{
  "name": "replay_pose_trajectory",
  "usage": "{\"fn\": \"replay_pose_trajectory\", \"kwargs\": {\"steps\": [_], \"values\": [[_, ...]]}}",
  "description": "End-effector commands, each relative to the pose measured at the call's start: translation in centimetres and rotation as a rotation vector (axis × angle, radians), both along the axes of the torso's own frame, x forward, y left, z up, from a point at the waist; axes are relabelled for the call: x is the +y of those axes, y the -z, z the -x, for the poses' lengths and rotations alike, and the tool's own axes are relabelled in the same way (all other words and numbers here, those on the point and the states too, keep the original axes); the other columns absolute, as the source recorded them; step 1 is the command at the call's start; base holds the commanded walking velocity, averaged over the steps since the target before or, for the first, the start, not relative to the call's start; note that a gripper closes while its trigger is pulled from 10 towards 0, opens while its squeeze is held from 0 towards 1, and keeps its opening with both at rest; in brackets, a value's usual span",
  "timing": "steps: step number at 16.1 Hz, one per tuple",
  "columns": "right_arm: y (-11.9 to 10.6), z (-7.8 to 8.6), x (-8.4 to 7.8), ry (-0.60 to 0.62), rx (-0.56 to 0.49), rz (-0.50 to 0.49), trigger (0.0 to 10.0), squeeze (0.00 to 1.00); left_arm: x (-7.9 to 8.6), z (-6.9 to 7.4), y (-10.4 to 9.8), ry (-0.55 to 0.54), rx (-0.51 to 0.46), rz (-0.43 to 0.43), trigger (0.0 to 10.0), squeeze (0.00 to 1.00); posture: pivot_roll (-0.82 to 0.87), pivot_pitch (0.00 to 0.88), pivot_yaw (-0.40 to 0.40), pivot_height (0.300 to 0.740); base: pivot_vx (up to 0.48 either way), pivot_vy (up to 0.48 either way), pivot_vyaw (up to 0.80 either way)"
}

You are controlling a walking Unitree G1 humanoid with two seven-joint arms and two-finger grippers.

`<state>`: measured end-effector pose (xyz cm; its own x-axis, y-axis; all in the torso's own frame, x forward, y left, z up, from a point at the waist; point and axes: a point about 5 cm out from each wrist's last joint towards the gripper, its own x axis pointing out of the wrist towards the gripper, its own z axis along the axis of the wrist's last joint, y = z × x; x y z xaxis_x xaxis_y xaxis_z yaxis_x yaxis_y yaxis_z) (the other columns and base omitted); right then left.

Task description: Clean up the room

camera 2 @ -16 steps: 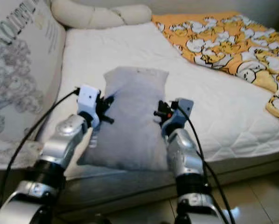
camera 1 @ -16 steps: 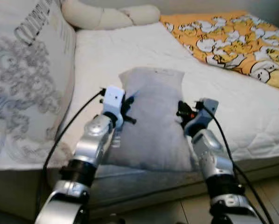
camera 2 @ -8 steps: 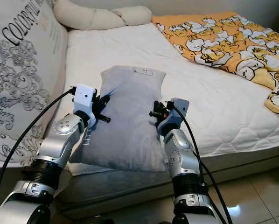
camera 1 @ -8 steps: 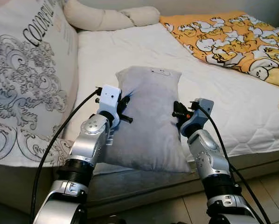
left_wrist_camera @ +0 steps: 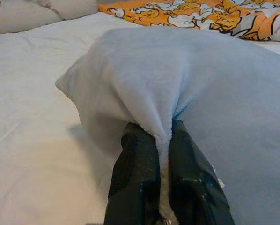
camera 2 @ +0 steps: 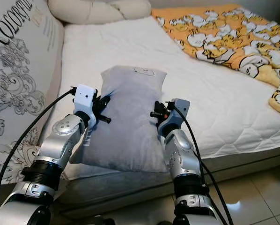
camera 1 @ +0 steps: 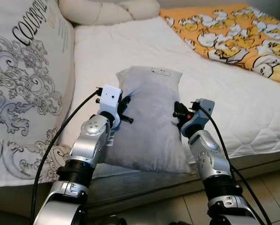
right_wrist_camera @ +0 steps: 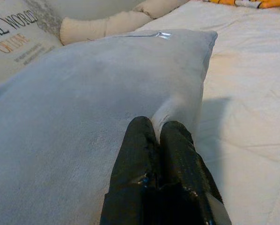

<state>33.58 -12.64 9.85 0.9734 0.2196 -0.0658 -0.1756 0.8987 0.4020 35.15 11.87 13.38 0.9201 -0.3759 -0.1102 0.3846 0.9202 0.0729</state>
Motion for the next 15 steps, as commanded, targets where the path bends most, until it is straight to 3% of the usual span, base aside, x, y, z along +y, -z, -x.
{"fn": "replay_pose_trajectory", "kwargs": {"steps": [1, 4, 5, 11, 15], "values": [[-0.76, 0.25, 0.73, -0.111, -0.044, 0.07, 10.0, 0.0, 0.99, -0.62, -1.23, -0.058, -0.042, -0.003, 10.0, 0.0, -0.01, 0.0, 0.029, 0.74, 0.0, 0.0, 0.8], [-0.63, 0.52, 1.19, -0.165, -0.047, 0.095, 10.0, 0.0, 1.44, -0.75, -1.25, -0.083, -0.038, -0.002, 10.0, 0.0, -0.01, 0.0, 0.029, 0.74, 0.081, 0.0, 0.8], [-0.6, 0.54, 1.13, -0.155, -0.042, 0.065, 10.0, 0.0, 1.45, -0.76, -1.25, -0.083, -0.037, -0.003, 10.0, 0.0, -0.01, 0.0, 0.028, 0.74, 0.24, 0.0, 0.0], [-0.67, 0.46, 0.69, -0.14, -0.041, 0.097, 10.0, 0.0, 1.58, -0.82, -1.13, -0.095, -0.03, -0.004, 10.0, 0.0, -0.01, 0.0, 0.028, 0.74, 0.242, 0.0, 0.0], [-0.69, 0.49, 0.92, -0.165, -0.048, 0.119, 10.0, 0.0, 1.79, -0.87, -1.09, -0.105, -0.026, -0.002, 10.0, 0.0, -0.01, 0.0, 0.028, 0.74, 0.263, 0.0, 0.8]]}}
